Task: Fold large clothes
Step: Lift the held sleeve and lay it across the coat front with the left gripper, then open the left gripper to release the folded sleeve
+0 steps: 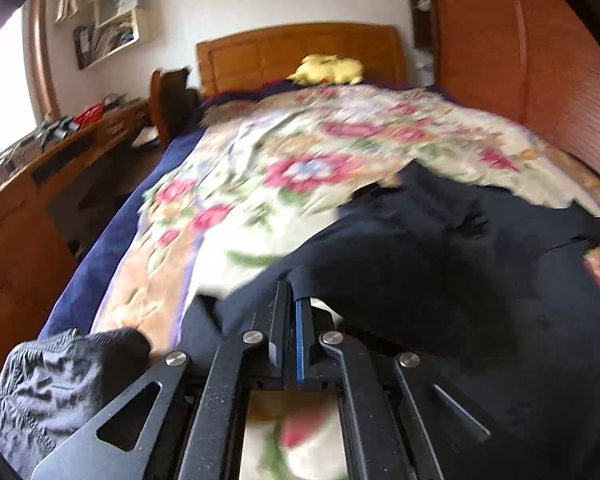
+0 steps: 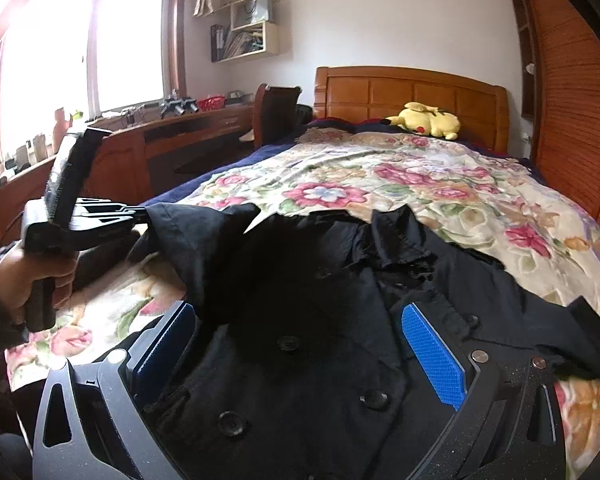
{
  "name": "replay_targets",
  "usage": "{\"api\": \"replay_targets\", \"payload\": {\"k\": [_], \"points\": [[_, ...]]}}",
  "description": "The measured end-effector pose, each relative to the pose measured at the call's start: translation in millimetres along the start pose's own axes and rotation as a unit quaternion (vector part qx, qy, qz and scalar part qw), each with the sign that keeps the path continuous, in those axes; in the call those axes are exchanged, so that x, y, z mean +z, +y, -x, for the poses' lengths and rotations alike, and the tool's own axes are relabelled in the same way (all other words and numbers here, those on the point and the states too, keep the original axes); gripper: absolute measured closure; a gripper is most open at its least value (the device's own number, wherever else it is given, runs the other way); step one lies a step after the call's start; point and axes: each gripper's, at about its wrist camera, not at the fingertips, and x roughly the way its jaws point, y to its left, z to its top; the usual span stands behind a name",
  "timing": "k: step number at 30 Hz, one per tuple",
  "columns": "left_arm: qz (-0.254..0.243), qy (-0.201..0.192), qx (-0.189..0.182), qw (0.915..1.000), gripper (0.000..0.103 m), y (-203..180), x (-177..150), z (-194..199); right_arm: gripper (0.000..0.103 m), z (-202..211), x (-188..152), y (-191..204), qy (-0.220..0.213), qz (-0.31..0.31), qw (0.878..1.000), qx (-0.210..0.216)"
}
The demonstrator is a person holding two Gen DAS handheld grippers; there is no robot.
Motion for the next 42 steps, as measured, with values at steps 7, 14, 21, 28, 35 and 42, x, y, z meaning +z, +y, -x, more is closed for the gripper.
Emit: {"api": "replay_targets", "payload": {"k": [7,14,21,28,35,42], "points": [[-0.036,-0.029,-0.056,0.9974,0.101,-59.3,16.5,34.5,0.000,31.7,-9.7,-15.7,-0.008,0.004,0.999,-0.038],[-0.063,-0.032,-0.083,0.9941,0.101,-106.6,17.9,42.1,0.000,50.8,-13.6,-26.2,-0.011,-0.003,0.998,-0.064],[-0.067,-0.030,-0.101,0.9922,0.101,-140.1,7.3,48.5,0.000,63.6,-16.5,-31.0,-0.017,-0.014,0.997,-0.073],[-0.039,-0.022,-0.096,0.9944,0.080,-148.1,-30.9,55.9,0.000,63.3,-19.2,-28.9,-0.012,-0.022,0.997,-0.072],[-0.011,-0.040,-0.120,0.9920,0.027,-138.7,-56.6,79.9,0.000,66.4,-15.0,-27.5,-0.017,-0.025,0.997,-0.070],[0.027,-0.047,-0.107,0.9927,0.021,-109.7,-81.0,90.1,0.000,52.4,-11.8,-19.0,-0.013,-0.021,0.999,-0.039]]}}
